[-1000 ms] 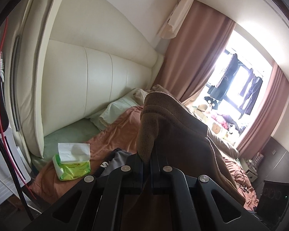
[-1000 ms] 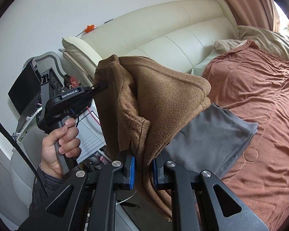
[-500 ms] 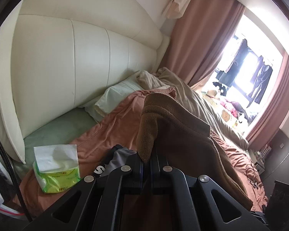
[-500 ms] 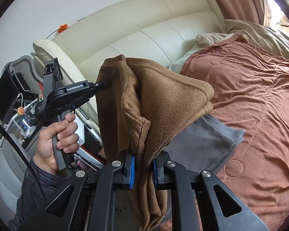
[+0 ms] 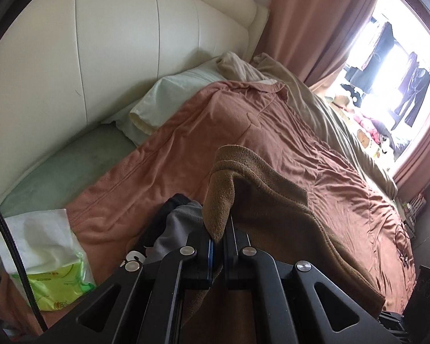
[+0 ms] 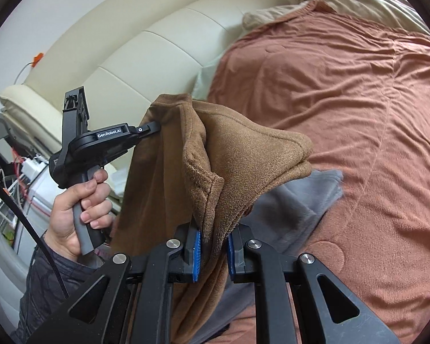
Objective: Fold small clothes
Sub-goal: 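Lower the brown shirt onto the grey folded garment with both tools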
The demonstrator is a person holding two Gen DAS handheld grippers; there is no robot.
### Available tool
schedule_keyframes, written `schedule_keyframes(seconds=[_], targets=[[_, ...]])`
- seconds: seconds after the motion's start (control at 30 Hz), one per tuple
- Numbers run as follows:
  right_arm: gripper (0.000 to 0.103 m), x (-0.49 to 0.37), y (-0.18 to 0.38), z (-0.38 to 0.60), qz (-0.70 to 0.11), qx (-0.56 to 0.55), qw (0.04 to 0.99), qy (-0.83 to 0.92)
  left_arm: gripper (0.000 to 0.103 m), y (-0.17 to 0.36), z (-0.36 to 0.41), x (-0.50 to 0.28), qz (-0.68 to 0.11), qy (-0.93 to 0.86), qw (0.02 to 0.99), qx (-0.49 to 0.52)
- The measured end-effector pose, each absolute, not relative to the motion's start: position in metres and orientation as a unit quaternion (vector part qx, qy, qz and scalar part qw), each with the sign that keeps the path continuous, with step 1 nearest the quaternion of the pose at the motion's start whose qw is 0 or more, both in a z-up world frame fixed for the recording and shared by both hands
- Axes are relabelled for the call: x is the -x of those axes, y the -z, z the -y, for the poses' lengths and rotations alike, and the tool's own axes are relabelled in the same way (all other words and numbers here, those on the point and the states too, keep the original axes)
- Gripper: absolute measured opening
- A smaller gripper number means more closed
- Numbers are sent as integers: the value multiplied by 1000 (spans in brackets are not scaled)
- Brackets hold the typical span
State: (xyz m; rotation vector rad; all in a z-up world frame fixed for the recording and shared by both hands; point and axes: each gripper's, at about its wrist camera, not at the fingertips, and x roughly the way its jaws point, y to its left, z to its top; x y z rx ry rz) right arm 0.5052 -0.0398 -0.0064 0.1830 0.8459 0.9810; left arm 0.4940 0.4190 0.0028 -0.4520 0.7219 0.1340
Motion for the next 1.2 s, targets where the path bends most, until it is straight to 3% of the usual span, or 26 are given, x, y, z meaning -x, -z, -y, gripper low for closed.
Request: schedule_keyframes(seconds=[0.1, 0.3, 0.37, 0.83, 1.1, 1.2], targets=[[18, -519, 33, 39, -437, -91, 785, -430, 5, 21, -414, -513, -378, -62, 896, 223], [45, -520, 49, 52, -461, -107, 788, -394, 29, 53, -416, -513, -417, -80, 878, 221], [46, -514, 44, 56, -452, -108, 797, -385, 32, 54, -417, -503, -416, -78, 880, 217], [46, -457, 11, 65, -387, -69, 831, -393, 36, 57, -406, -440, -424, -75, 886, 171], [26, -480, 12, 40, -393, -44, 822, -411, 36, 51, -407, -450, -423, -74, 887, 170], [24, -496, 16, 35, -401, -49, 820, -406, 36, 54, -404, -467, -431, -68, 883, 174]])
